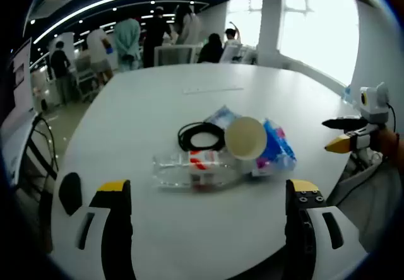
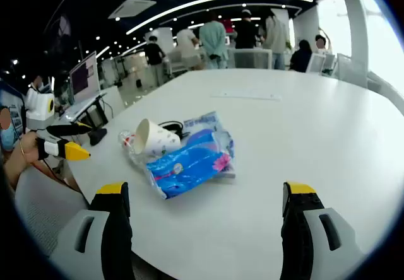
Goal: Arrange the tabletop items into an orderly group along one side of the table until the central work area is clear of visible clutter.
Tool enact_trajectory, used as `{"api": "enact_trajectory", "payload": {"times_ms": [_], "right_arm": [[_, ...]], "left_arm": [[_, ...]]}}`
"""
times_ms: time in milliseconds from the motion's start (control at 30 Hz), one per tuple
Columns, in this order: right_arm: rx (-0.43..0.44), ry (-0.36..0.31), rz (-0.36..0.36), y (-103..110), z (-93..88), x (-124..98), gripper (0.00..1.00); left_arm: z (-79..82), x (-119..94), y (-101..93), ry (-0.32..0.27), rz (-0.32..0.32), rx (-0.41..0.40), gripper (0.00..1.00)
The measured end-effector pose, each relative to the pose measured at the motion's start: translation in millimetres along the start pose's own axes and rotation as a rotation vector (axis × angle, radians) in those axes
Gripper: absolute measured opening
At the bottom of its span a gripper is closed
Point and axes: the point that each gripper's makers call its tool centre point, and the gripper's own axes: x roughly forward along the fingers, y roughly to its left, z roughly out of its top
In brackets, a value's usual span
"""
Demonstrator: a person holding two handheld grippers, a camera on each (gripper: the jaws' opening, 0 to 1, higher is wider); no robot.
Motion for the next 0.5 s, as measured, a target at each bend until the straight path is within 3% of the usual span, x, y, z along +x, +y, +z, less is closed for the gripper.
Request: {"api": "enact_trajectory", "payload": {"times_ms": [133,500], "right_arm": [[-0.004,-0.001,0.005,1.1,0.3,0.4,0.99],[-0.010,0.011,0.005,1.4,-1.9,1.3,0.99]], "left_arm": [[-4.0,1.0,1.3,0.020,0.007,0.008,0.98],[-1.7,1.0,1.8,0.003,0.001,-0.023,0.96]]}}
